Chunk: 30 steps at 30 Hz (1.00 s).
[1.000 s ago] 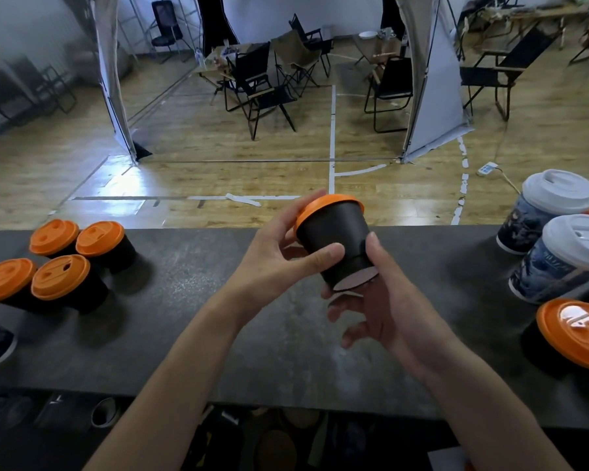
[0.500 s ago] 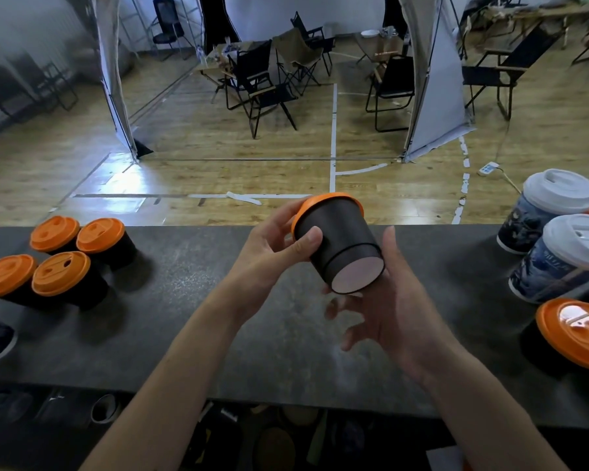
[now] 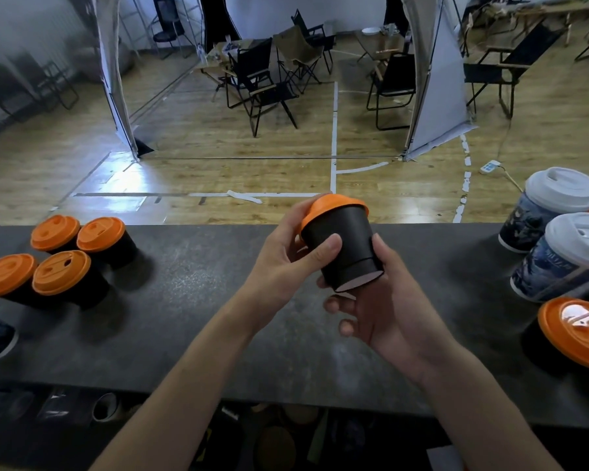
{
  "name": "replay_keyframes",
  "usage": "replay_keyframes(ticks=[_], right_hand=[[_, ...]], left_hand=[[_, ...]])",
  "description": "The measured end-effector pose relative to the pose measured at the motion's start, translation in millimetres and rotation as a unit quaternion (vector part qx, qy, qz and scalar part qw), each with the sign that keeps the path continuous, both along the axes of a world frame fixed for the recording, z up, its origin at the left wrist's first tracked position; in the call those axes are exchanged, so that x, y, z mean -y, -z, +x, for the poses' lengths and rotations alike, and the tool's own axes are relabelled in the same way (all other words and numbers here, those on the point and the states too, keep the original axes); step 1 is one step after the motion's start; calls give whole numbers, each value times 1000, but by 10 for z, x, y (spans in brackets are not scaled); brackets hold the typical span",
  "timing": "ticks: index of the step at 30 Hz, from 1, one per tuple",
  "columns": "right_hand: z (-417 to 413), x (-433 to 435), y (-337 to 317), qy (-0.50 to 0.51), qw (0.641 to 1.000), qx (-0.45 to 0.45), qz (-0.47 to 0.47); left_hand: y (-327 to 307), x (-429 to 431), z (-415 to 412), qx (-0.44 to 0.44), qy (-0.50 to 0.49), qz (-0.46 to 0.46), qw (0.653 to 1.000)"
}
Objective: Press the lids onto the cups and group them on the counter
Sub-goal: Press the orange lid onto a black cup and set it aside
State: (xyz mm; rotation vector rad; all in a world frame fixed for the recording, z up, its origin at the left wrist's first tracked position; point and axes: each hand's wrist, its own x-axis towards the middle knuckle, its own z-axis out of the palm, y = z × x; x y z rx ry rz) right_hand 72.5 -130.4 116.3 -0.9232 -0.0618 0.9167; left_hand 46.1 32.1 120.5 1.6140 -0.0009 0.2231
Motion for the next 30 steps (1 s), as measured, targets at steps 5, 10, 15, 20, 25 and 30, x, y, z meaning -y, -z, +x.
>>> replay_keyframes(ticks=[5, 10, 15, 20, 25, 30], right_hand=[[33, -3, 81, 59, 997, -7, -43], [24, -53, 183, 178, 952, 177, -176], [4, -150, 267, 278, 863, 335, -256], [138, -153, 340, 305, 743, 519, -293], [268, -176, 277, 235, 687, 594, -346], [268, -171, 282, 199, 697, 591, -355]], left_hand=[[145, 13, 35, -24, -22, -5, 999], [228, -88, 120, -92, -53, -117, 987], [333, 8, 197, -138, -81, -244, 956], [383, 55, 190, -169, -25, -393, 903], [478, 221, 119, -190, 3, -468, 863], [545, 222, 142, -174, -22, -542, 822]])
